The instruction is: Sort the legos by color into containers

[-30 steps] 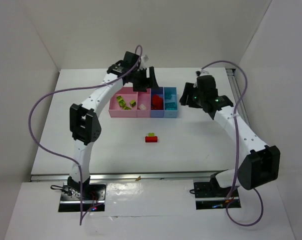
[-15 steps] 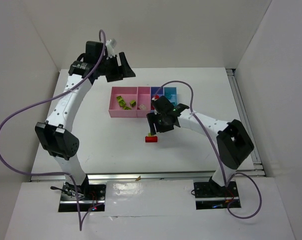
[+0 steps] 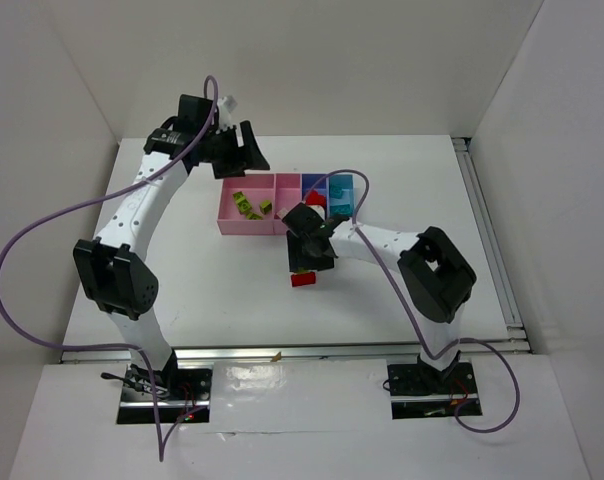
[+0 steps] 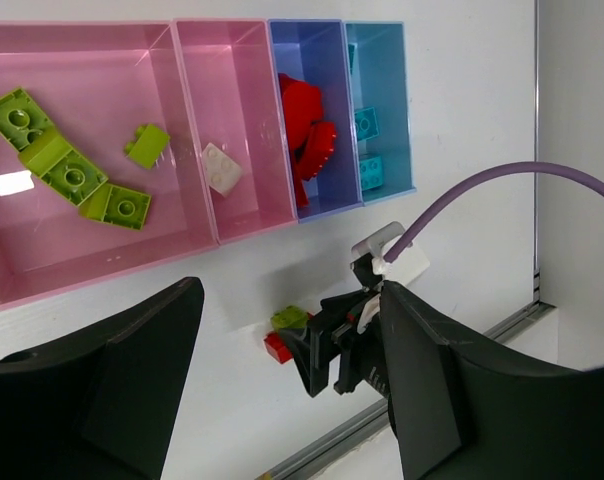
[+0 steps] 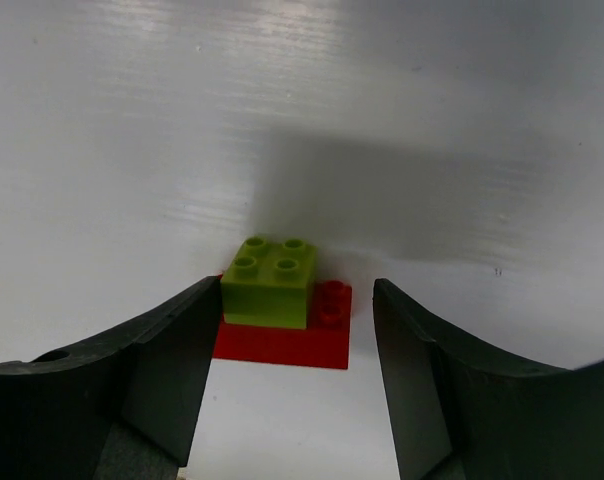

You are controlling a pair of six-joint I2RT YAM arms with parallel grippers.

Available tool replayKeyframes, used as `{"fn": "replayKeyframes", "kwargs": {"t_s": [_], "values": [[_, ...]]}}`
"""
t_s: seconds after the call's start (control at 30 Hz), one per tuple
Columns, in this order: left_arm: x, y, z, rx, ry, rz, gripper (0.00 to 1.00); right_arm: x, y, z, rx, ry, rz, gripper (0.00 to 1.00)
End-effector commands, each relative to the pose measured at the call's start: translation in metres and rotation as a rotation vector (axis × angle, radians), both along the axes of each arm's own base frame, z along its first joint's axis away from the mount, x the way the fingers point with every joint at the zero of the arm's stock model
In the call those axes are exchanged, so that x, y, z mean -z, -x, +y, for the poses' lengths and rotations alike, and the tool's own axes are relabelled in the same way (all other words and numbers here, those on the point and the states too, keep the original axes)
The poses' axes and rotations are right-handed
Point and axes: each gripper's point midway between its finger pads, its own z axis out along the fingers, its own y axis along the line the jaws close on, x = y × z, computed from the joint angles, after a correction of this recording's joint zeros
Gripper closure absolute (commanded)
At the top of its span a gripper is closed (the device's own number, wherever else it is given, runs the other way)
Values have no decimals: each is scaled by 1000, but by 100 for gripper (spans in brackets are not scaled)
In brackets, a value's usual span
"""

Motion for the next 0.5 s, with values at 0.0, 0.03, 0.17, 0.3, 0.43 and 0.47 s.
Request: {"fn": "replayKeyframes", "kwargs": {"t_s": [0.0, 0.03, 0.17, 0.3, 0.43, 0.47], "values": [[-13, 4, 7, 5, -6, -48, 18, -17, -26, 17, 40, -29, -104, 31], [-9, 5, 7, 5, -8, -37, 18, -12, -25, 16, 30, -15, -98, 33], [-6, 5, 8, 5, -10, -28, 18, -12, -28, 16, 26, -5, -106, 42], [-5, 4, 12, 2, -16, -33, 18, -11, -26, 21, 15, -6, -106, 45], [-2, 5, 12, 2, -18, -24, 18, -6, -22, 21, 9, 26, -87, 47], [-2, 5, 12, 2, -18, -24, 18, -5, -20, 19, 8, 33, -81, 47]]}}
